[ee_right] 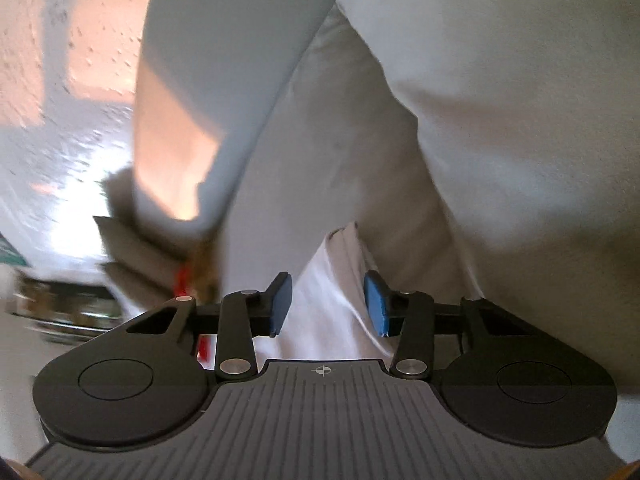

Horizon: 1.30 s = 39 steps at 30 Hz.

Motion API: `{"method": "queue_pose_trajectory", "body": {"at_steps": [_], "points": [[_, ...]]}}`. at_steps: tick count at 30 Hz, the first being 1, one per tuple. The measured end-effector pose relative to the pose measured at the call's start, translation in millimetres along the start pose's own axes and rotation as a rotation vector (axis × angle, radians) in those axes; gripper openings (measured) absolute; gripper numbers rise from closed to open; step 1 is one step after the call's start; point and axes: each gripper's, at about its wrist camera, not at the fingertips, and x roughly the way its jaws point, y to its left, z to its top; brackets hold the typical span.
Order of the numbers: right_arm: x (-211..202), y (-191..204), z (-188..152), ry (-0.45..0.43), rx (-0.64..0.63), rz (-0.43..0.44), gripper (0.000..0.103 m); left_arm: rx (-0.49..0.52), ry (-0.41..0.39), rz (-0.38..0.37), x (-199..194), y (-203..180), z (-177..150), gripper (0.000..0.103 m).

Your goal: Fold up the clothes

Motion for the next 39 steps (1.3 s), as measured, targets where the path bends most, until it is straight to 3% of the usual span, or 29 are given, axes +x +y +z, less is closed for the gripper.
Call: {"method": "queue_pose_trajectory", "body": {"at_steps": [4,8,13,16,18,19,23,26,29,33,39], "points": [[-1,-12,-1,0.063,0.037,0.025,0.040,0.001,0.004,0.003,0,-1,1,0.040],[7,-12,-1,0.098,0.008,0.041,0.041,-0.001,0.011,0.003,0,-1,3,0.040],[1,-23,8,-0.010,0.092,0.211,0.041,-0.006,0.013,0.002,0,-1,4,0.040],[7,-21,8,-0.022,0.071,0.171,0.040,-0.007,0.017,0.001,0,-1,4,0.040],[12,-14,6,-0.035,0.009,0.077,0.036,-0.004,0.018,0.002,0,-1,5,0.040],[14,-10,4,-0.045,-0.019,0.032,0.029,-0.004,0.018,0.001,0,-1,5,0.040],[9,1,3,-0.108,-0.016,-0.053,0.027,-0.001,0.014,-0.003,0,0,4,0.041],[14,-3,5,-0.038,0.003,-0.071,0.028,0.002,0.013,-0.004,1,0,4,0.041],[15,-11,6,0.014,0.051,-0.016,0.028,-0.003,0.013,-0.006,2,0,5,0.041],[8,-26,8,0.010,0.139,0.137,0.030,-0.003,0.010,-0.007,2,1,5,0.041],[19,-25,7,0.012,0.105,0.159,0.030,0.000,0.008,-0.004,1,0,4,0.041]]}}
